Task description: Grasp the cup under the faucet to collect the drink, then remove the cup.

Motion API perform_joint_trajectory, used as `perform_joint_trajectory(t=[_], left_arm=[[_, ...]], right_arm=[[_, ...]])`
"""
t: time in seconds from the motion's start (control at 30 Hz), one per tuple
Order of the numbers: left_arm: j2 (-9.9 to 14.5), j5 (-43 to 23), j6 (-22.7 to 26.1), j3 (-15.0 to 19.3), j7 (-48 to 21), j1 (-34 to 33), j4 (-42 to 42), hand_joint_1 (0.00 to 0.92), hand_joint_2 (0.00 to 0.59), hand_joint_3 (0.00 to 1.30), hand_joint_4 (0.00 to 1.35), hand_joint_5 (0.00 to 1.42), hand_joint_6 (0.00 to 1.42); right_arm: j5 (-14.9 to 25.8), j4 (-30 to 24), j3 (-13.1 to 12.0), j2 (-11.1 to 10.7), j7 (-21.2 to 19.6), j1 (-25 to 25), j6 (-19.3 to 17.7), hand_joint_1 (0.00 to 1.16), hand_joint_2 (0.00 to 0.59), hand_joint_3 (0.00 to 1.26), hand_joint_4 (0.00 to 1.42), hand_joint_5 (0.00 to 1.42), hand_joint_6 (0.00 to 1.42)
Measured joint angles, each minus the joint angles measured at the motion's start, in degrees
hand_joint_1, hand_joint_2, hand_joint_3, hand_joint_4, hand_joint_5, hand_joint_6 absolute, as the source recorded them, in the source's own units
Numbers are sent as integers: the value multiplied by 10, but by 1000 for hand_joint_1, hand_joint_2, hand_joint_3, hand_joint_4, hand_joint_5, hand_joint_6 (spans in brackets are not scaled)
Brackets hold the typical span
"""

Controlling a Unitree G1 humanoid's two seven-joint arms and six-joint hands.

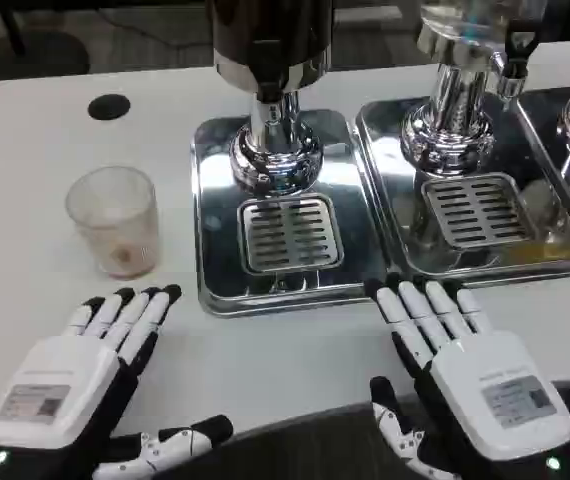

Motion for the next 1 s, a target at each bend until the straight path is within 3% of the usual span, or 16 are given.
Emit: perform_joint_trajectory(t=[0.53, 0.83, 1.0], left_arm=[[0, -16, 4, 0, -7, 2, -2, 0, 107, 0, 0, 0, 0], [-1, -52, 0, 13, -9, -1, 5, 0, 105, 0, 0, 0, 0], [-1, -89, -13, 32, -7, -14, 29, 0, 83, 0, 0, 8, 238]], right_arm=[[15, -4, -5, 0, 5, 4, -1, 303, 535, 0, 0, 0, 0], [47, -3, -16, 2, 4, 2, -22, 363, 538, 41, 0, 0, 65], [53, -3, -21, 16, 4, -8, -22, 435, 522, 111, 0, 22, 125]])
